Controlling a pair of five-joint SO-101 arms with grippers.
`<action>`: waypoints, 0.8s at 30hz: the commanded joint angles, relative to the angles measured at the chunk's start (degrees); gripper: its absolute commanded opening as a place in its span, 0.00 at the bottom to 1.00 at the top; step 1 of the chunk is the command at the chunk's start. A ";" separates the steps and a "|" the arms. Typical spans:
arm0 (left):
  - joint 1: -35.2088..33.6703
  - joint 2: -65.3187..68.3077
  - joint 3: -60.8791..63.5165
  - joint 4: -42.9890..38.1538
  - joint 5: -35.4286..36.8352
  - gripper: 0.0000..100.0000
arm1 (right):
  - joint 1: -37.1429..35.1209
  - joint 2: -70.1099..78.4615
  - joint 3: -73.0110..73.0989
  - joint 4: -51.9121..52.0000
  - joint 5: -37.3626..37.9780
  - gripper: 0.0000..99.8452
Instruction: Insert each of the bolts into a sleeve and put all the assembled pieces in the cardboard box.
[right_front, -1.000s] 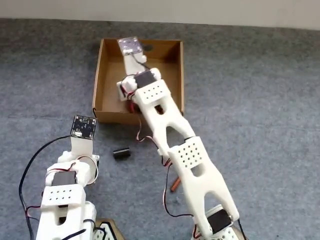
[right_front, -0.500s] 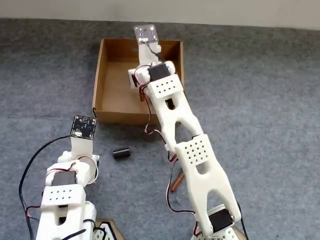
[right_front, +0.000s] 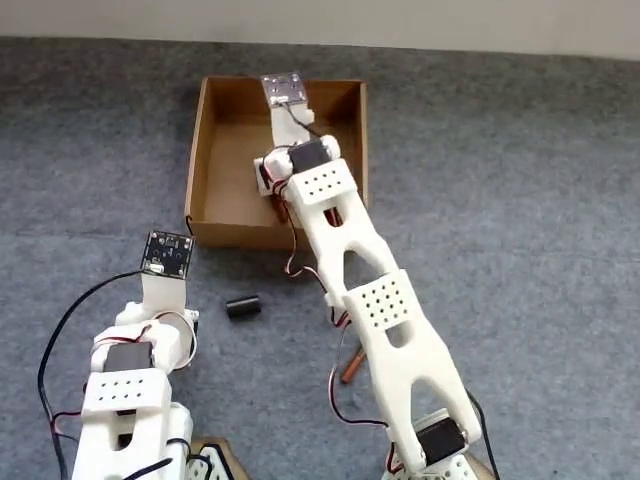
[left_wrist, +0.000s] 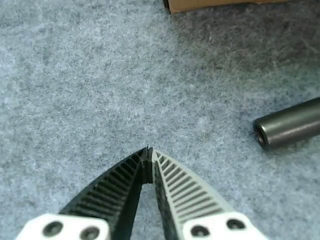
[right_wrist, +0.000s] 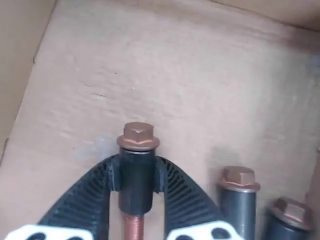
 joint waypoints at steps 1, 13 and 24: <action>0.66 -0.84 -0.31 -0.53 -0.35 0.02 | 2.59 -1.27 -1.89 0.04 -0.44 0.01; 0.66 -0.84 -0.31 -0.53 -0.35 0.02 | 3.56 -0.92 -9.10 0.31 -0.44 0.01; 0.66 -0.84 -0.31 -0.53 -0.35 0.02 | -1.98 0.13 -15.96 11.65 -4.31 0.01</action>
